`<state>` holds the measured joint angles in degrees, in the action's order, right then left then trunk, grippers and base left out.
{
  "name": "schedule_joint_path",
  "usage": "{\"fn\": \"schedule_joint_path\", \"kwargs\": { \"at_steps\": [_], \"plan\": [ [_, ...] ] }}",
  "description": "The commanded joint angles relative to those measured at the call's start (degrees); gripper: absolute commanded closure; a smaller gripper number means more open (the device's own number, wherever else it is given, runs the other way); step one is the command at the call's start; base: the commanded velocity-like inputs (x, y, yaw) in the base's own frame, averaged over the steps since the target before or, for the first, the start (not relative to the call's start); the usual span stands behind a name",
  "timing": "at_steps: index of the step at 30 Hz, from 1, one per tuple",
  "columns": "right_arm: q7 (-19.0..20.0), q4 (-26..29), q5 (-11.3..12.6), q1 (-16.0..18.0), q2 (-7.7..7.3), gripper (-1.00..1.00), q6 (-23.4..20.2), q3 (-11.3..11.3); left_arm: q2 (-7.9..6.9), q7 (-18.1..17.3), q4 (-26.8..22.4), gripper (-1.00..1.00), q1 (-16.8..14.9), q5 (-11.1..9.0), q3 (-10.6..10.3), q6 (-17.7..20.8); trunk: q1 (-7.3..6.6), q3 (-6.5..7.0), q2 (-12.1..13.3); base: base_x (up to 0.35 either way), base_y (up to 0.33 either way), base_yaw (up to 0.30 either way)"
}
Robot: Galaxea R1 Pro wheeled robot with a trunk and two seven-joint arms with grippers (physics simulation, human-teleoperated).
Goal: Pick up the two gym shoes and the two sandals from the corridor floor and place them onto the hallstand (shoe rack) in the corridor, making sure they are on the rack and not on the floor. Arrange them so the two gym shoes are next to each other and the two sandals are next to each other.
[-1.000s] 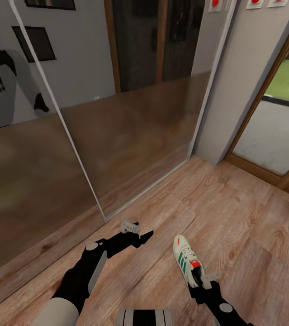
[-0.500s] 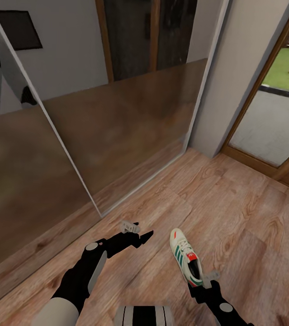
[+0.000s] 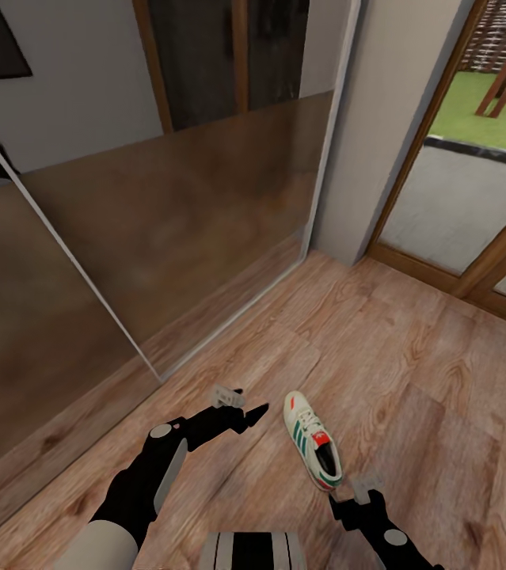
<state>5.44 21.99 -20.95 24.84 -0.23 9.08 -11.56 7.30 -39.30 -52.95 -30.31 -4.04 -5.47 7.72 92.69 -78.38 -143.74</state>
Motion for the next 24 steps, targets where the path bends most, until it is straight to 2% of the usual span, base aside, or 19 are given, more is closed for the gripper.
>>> {"fn": "schedule_joint_path", "kwargs": {
  "at_steps": [1,8,24],
  "plan": [
    [0.4,0.0,-0.3,0.0,0.04,-1.00,0.2,-0.5,0.00,-0.2,0.0,-1.00,0.0,-0.4,0.0,0.6,0.01,-0.28,0.0,0.000,0.000,-0.047],
    [0.4,0.0,-0.3,0.0,0.06,-1.00,0.2,-0.5,0.01,-0.2,0.0,-1.00,0.0,-0.4,0.0,0.6,0.19,-1.88,-0.1,0.000,0.000,-0.015],
    [0.4,0.0,-0.3,0.0,0.06,-1.00,0.2,-0.6,-0.01,-0.2,0.0,-1.00,0.0,-0.5,0.1,0.5,0.19,-2.48,-0.1,0.004,0.000,-0.033]
  ]
}}
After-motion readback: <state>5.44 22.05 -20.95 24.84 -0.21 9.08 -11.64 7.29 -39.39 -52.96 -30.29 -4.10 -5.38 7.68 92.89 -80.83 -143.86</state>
